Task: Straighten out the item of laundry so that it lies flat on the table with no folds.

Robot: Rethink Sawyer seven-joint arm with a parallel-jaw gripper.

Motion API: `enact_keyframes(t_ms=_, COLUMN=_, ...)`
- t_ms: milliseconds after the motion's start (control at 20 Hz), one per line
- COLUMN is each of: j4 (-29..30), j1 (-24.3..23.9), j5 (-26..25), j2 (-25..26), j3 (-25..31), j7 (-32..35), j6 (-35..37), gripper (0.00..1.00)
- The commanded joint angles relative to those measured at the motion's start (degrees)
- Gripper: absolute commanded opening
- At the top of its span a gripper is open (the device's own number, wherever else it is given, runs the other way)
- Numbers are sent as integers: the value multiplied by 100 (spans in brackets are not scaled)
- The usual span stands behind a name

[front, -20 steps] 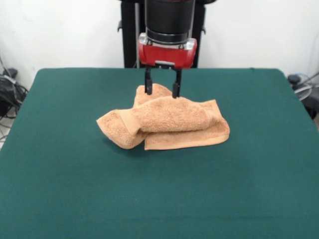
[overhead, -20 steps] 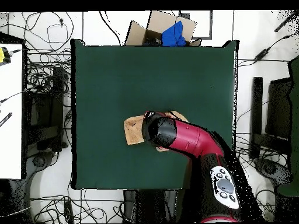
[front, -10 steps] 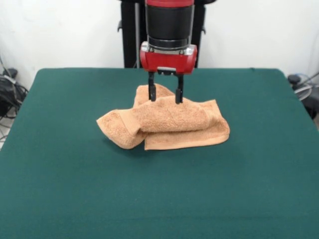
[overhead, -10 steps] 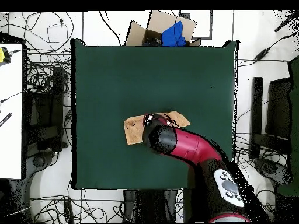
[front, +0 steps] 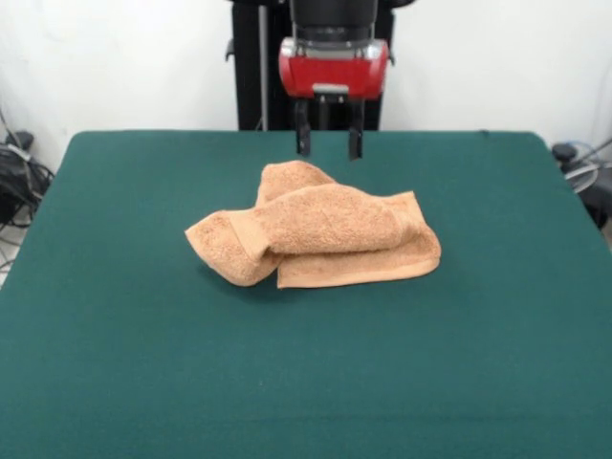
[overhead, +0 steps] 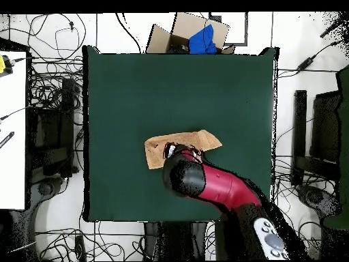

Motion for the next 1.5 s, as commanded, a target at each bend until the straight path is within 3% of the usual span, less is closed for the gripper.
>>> enact_keyframes(t_ms=50, j4=1025, j1=-469, j5=205, j2=-925, j3=877, j7=924, j6=237, gripper=100)
enact_keyframes(t_ms=400, j4=1183, j1=-623, j5=-18, j2=-892, j3=794, j7=1028, j6=-194, gripper=100)
enact_keyframes(t_ms=700, j4=985, j1=-563, j5=-113, j2=-427, j3=516, j7=1192, j6=-802, gripper=100)
enact_keyframes(t_ms=1050, j4=1147, j1=152, j5=146, j2=-416, j3=21, j7=1494, j6=-1030, gripper=100)
enact_keyframes(t_ms=1500, j4=1544, j1=-19, j5=-23, j2=-228, j3=219, j7=1529, j6=-1487, gripper=100)
